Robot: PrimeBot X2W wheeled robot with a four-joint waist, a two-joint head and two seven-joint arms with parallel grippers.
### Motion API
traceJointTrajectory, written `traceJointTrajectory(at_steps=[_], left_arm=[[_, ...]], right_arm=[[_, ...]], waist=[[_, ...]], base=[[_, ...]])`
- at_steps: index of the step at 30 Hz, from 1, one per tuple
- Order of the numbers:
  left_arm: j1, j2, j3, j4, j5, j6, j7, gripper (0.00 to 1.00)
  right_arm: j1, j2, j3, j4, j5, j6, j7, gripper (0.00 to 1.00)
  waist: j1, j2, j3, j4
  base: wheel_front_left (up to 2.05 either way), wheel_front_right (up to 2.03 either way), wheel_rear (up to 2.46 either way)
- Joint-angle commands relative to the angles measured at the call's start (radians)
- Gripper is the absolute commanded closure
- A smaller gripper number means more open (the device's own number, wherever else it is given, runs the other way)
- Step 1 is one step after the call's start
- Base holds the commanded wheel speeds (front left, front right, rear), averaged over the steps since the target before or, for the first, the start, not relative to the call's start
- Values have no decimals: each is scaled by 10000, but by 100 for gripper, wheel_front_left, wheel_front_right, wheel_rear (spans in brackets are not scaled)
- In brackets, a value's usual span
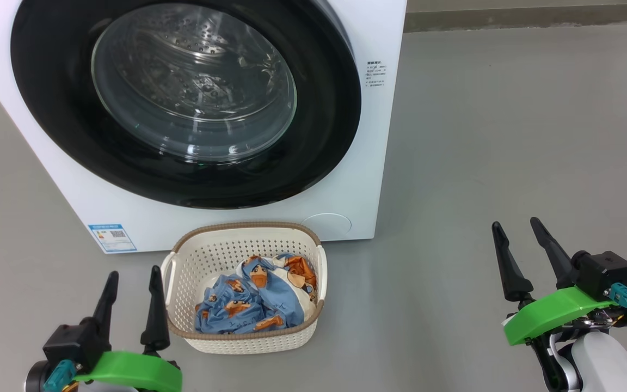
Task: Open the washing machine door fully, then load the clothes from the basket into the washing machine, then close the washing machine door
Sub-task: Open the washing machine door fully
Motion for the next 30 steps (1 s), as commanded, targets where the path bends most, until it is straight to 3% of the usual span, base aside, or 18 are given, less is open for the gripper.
traceJointTrajectory(at_steps=[1,15,30], left_arm=[[-409,174,283,-227,17,64,-93,0],[-507,174,180,-44,-3,167,-91,0],[-733,255,48,-387,-70,-44,-92,0]], right_arm=[[-269,-103,172,-201,-65,46,-124,0],[-468,-258,143,-185,-30,46,-124,0],[-1194,-568,59,-52,449,46,-124,0]], waist=[[-1,0,-1,0],[-1,0,179,-4],[-1,0,813,163]], base=[[0,0,0],[0,0,0],[0,0,0]])
